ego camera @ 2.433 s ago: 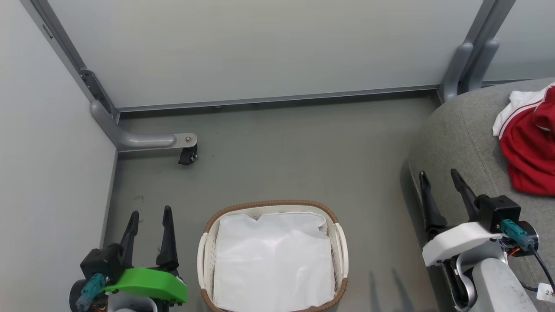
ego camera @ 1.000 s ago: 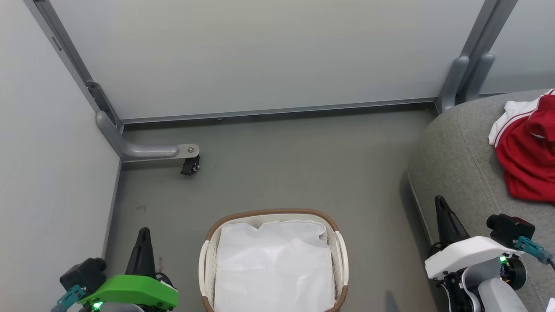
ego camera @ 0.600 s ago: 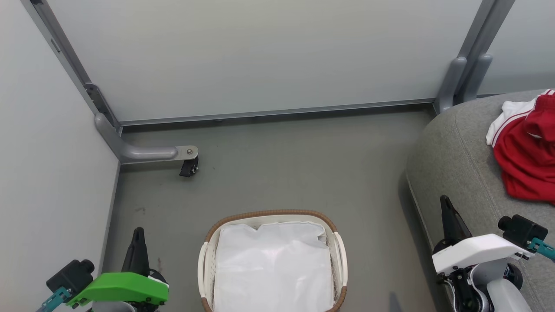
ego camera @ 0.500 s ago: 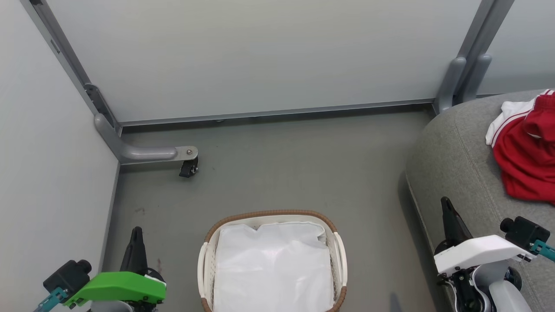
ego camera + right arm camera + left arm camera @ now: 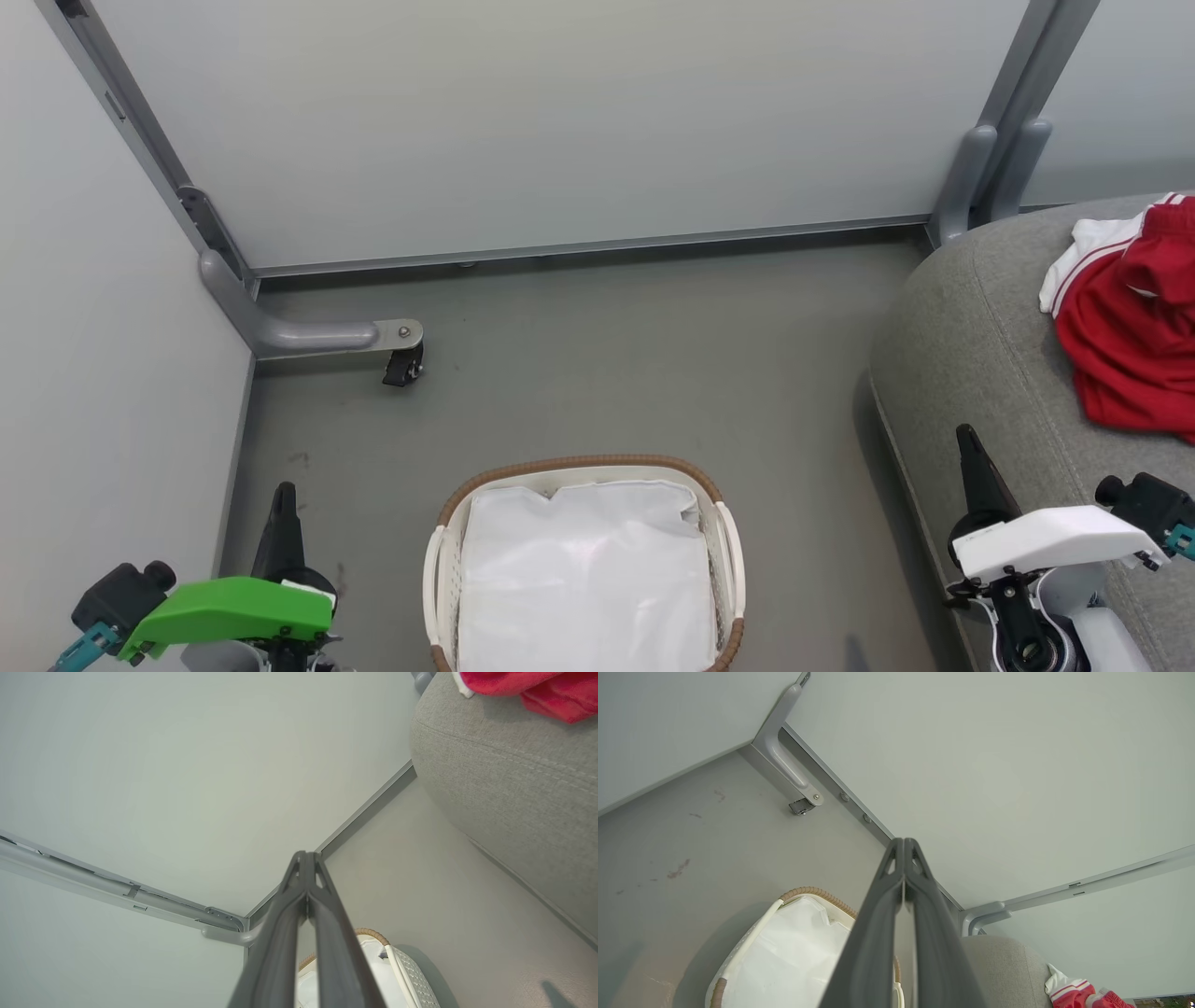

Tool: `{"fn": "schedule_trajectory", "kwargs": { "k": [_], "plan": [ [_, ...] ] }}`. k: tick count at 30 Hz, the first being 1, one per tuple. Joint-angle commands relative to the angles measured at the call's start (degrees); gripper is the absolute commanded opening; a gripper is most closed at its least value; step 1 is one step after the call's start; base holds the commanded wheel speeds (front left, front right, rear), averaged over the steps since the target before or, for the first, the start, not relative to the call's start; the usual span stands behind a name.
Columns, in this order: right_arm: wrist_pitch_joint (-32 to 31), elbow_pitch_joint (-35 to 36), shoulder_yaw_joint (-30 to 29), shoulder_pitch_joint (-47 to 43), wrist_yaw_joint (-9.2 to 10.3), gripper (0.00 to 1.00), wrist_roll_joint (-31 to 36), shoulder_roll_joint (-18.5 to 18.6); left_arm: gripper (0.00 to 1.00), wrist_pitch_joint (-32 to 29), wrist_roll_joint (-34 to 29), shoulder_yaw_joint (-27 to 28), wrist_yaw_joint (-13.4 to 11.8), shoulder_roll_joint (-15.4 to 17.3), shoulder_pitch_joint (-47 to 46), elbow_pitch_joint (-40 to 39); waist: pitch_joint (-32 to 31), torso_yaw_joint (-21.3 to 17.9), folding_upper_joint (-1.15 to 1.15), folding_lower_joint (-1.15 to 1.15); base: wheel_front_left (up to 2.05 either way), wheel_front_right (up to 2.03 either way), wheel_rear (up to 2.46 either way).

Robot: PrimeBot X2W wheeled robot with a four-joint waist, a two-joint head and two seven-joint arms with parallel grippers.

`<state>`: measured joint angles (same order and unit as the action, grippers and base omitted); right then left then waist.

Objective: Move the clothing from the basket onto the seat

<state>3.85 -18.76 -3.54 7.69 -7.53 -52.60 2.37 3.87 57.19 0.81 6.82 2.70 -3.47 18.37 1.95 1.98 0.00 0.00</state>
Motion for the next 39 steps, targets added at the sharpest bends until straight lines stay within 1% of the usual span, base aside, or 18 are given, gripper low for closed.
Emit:
{"fn": "schedule_trajectory", "kwargs": {
  "k": [1,21,39],
  "plan": [
    [-0.5,1.0,-0.3,0.1,0.03,0.0,-1.8,0.4,0.0,-0.4,1.6,0.5,0.3,0.2,-1.7,-1.0,0.0,0.0,0.0,0.0,0.0,0.0,0.0],
    [-3.8,2.3,-1.2,-0.6,0.04,0.0,-14.4,0.5,0.0,-3.8,12.7,2.3,0.5,0.2,-2.3,-2.1,-0.5,-0.5,0.0,0.0,0.0,0.0,0.0],
    [-6.3,3.3,-1.9,-1.0,0.04,0.0,-23.8,0.5,0.0,-6.3,21.1,3.6,0.6,0.3,-2.6,-3.0,-0.9,-1.0,0.0,0.0,0.0,0.0,0.0]
  ]
}}
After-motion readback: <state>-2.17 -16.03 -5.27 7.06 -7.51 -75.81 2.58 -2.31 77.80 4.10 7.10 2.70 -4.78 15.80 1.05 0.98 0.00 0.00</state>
